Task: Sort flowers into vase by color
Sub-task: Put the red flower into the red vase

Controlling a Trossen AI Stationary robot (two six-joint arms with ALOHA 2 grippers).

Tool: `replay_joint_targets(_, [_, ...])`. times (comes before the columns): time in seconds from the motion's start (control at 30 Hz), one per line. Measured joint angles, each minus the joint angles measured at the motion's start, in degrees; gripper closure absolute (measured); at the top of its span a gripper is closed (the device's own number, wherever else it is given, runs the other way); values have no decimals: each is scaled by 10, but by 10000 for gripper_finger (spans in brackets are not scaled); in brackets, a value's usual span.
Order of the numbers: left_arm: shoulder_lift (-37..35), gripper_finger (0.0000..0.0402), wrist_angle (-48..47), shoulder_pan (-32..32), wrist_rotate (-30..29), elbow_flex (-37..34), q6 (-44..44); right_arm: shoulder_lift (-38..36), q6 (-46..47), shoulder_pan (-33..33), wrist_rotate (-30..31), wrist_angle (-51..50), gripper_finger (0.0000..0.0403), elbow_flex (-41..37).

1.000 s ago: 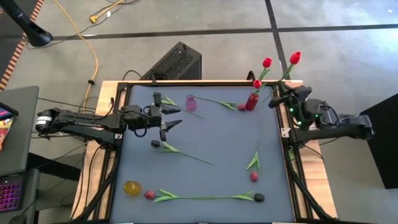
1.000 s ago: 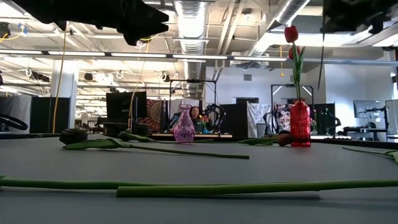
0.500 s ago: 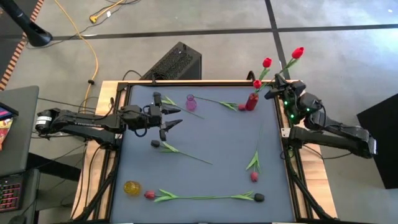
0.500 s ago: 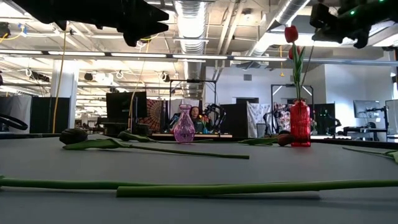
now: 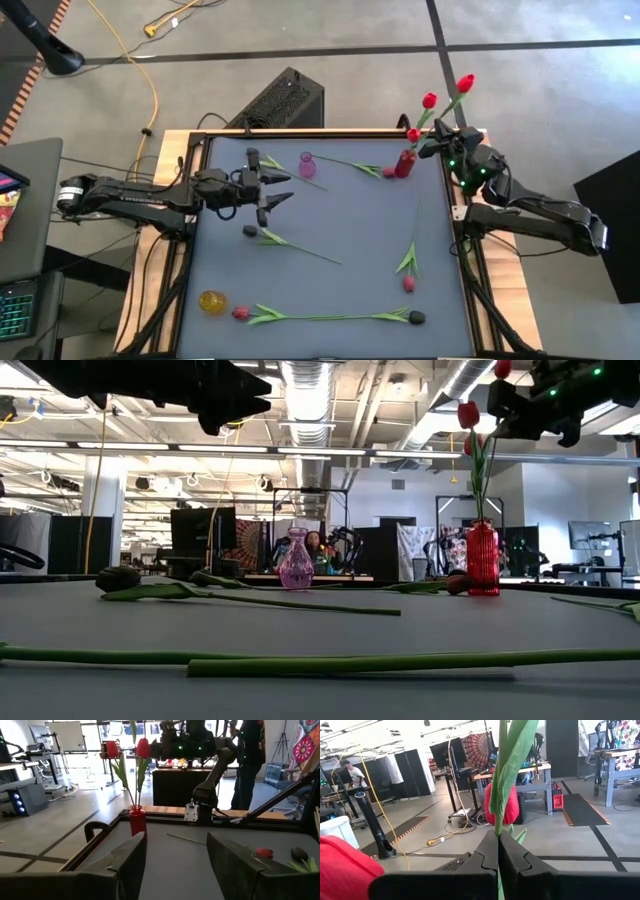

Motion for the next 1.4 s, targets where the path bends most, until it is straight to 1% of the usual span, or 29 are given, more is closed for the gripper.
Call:
replay_joint_targets(0.8, [0, 202, 0, 0, 0, 0, -1, 0, -4, 0, 0, -38, 378, 0])
replay_joint_targets(0.93, [0, 202, 0, 0, 0, 0, -1, 0, 1, 0, -13, -42, 378, 0])
replay_joint_targets(1.4, [0, 202, 0, 0, 0, 0, -8, 0, 17, 0, -14, -76, 378, 0])
